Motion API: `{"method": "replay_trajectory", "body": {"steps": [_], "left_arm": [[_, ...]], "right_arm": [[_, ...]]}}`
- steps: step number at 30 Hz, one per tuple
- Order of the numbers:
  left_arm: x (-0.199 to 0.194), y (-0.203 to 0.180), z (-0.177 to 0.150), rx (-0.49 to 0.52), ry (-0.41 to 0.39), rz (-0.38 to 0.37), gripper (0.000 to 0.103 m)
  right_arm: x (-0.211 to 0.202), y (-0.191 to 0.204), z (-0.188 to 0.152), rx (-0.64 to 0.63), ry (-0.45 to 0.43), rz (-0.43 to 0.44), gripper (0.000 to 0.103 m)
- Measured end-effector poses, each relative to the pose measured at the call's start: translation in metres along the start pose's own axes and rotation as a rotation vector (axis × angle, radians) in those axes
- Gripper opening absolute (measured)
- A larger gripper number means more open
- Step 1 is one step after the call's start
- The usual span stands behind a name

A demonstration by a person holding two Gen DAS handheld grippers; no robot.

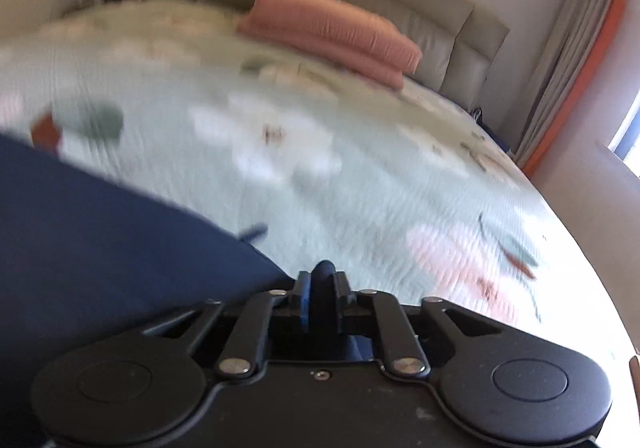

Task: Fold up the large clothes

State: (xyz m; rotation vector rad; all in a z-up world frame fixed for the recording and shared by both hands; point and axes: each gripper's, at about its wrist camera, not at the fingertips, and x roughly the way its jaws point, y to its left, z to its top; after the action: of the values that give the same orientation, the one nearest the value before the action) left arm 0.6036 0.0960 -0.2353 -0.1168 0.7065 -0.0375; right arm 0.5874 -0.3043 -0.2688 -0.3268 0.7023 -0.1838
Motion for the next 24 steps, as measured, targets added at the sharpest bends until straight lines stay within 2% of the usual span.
{"method": "replay_trajectory", "body": {"steps": [2,3,6,8,12,13,15,17,18,19,20,21,22,24], "left_arm": [[0.007,0.007,-0.002,-0.026,0.019,0.026,0.011],[0.008,0.011,-0.001,-0.039,0.024,0.036,0.014],[0.001,0.020,0.004,-0.046,0.023,0.092,0.014],[-0.022,0.029,0.008,-0.057,-0.014,0.080,0.014],[-0.088,0.020,0.015,-0.028,-0.129,-0.016,0.014],[-0.099,0.011,0.015,-0.020,-0.146,-0.058,0.015],[-0.106,-0.010,0.010,-0.032,-0.137,-0.168,0.015],[-0.097,-0.031,0.002,-0.042,-0.095,-0.274,0.018],[-0.086,-0.042,-0.005,-0.029,-0.067,-0.285,0.018],[-0.073,-0.052,-0.014,0.002,-0.039,-0.264,0.018],[-0.060,-0.059,-0.025,0.055,-0.019,-0.213,0.018],[-0.051,-0.061,-0.036,0.104,-0.018,-0.156,0.017],[-0.046,-0.057,-0.047,0.124,-0.025,-0.131,0.015],[-0.048,-0.036,-0.064,0.114,-0.063,-0.169,0.015]], "right_arm": [[0.001,0.002,-0.007,0.008,-0.020,-0.012,0.029],[0.001,0.001,-0.006,0.013,-0.015,-0.016,0.031],[-0.008,-0.012,0.003,0.038,-0.002,-0.015,0.036],[-0.035,-0.029,0.005,0.087,-0.033,-0.021,0.039],[-0.095,-0.035,0.014,0.132,-0.155,0.066,0.049],[-0.105,-0.029,0.018,0.127,-0.171,0.103,0.057],[-0.111,-0.008,0.028,0.122,-0.165,0.178,0.057],[-0.101,0.019,0.035,0.117,-0.126,0.231,0.051],[-0.091,0.032,0.035,0.107,-0.090,0.245,0.043],[-0.079,0.046,0.033,0.077,-0.054,0.247,0.019],[-0.067,0.059,0.026,0.025,-0.029,0.218,0.006],[-0.060,0.066,0.018,-0.010,-0.034,0.176,0.007],[-0.055,0.067,0.008,-0.027,-0.050,0.141,0.007],[-0.047,0.056,-0.008,-0.010,-0.064,0.084,0.007]]}}
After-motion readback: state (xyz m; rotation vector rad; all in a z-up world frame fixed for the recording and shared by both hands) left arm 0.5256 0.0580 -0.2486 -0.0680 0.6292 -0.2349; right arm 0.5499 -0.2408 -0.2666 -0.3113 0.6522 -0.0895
